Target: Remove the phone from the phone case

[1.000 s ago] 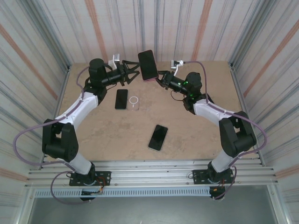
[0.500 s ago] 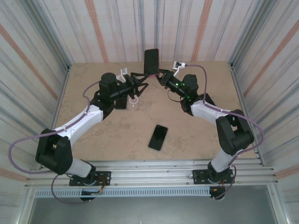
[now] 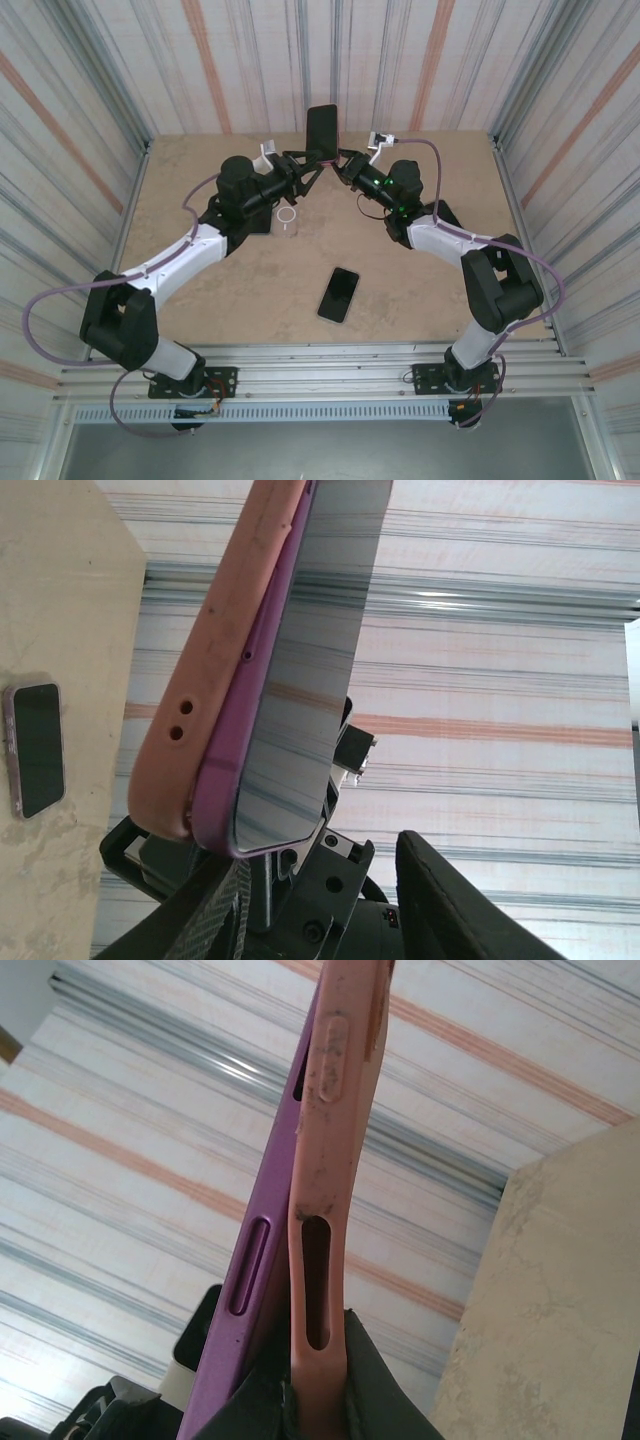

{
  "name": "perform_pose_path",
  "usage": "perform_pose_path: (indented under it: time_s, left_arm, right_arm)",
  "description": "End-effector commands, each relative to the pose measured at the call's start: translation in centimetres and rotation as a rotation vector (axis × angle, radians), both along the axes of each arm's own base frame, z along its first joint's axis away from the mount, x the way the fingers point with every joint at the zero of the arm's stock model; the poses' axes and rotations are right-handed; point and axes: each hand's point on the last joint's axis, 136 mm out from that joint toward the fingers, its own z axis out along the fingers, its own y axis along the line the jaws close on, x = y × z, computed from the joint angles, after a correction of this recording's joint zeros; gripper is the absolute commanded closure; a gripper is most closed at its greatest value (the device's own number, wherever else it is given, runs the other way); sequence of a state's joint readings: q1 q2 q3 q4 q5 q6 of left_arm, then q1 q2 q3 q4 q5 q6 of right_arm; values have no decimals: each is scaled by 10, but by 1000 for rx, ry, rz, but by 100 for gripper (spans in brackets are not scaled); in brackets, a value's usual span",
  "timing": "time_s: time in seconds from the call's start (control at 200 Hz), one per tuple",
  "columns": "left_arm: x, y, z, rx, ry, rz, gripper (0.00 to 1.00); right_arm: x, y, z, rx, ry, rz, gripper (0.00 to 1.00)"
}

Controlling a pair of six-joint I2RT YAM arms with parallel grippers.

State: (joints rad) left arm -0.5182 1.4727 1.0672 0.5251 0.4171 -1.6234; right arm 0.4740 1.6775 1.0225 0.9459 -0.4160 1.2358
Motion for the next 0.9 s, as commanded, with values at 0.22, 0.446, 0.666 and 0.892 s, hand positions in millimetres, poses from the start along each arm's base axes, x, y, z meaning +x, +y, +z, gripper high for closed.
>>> perform_pose_path:
  time_s: [0.22,0.446,0.666,0.892]
  left_arm:
    - [10,-1,13,-33,-36,47,58]
    - [19,11,-4,-7,25,153,56]
    - [19,15,-19,-10,81,206,61]
    - [20,14,-4,-19,49,208,82]
  right_arm:
    - [-15,6,27,8,-133,25,95]
    - [-26,10,25,-49,-198,-3,95]
    - [-33,15,19,-67,-210,-15,95]
    - [-28,13,5,-91,-163,-60,95]
